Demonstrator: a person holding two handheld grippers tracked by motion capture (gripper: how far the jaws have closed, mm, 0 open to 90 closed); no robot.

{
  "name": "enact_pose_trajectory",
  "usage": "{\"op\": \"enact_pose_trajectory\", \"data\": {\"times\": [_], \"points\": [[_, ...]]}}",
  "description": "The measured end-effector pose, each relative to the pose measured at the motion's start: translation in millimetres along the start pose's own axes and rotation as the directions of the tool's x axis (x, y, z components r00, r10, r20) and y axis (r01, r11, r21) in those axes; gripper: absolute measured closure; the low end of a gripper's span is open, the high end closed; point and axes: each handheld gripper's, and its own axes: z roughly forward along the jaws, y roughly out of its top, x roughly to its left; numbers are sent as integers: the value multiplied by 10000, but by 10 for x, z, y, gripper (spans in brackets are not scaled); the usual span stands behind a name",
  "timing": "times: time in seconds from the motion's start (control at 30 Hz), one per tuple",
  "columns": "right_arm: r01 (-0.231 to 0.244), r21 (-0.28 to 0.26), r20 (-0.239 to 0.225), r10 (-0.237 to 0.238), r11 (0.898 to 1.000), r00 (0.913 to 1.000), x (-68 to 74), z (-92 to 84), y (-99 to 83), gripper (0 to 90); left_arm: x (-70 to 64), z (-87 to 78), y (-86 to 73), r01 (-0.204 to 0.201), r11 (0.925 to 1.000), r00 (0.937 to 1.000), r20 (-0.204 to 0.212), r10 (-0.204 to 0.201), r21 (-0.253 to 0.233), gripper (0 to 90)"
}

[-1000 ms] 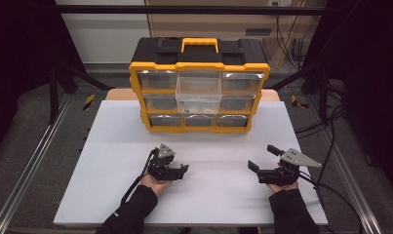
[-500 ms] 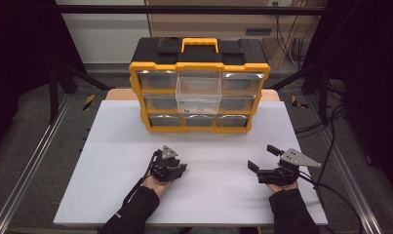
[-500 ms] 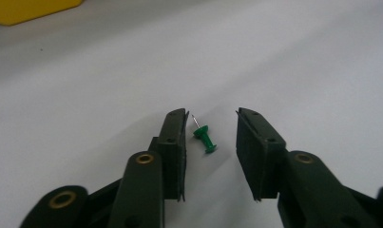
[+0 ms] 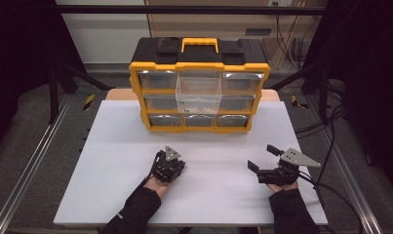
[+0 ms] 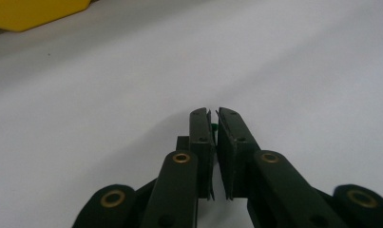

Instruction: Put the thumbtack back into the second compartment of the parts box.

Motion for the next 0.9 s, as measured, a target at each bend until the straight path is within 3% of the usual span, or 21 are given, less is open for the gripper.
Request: {"op": "enact_pose_trajectory", "data": {"times": [0.23, 0.4, 0.9], "points": [[19, -41, 11, -19, 10000, 10000, -2, -3, 1, 4, 50, -24, 7, 16, 10000, 9999, 170, -17, 33, 848], [31, -37, -8, -31, 10000, 10000, -2, 0, 0, 4, 84, -129, 37, 99, 9996, 9994, 337, -90, -255, 849], [19, -33, 4, -19, 10000, 10000, 1, -2, -1, 5, 161, -696, 239, 259, 9897, 9968, 784, -149, -1408, 849]]}}
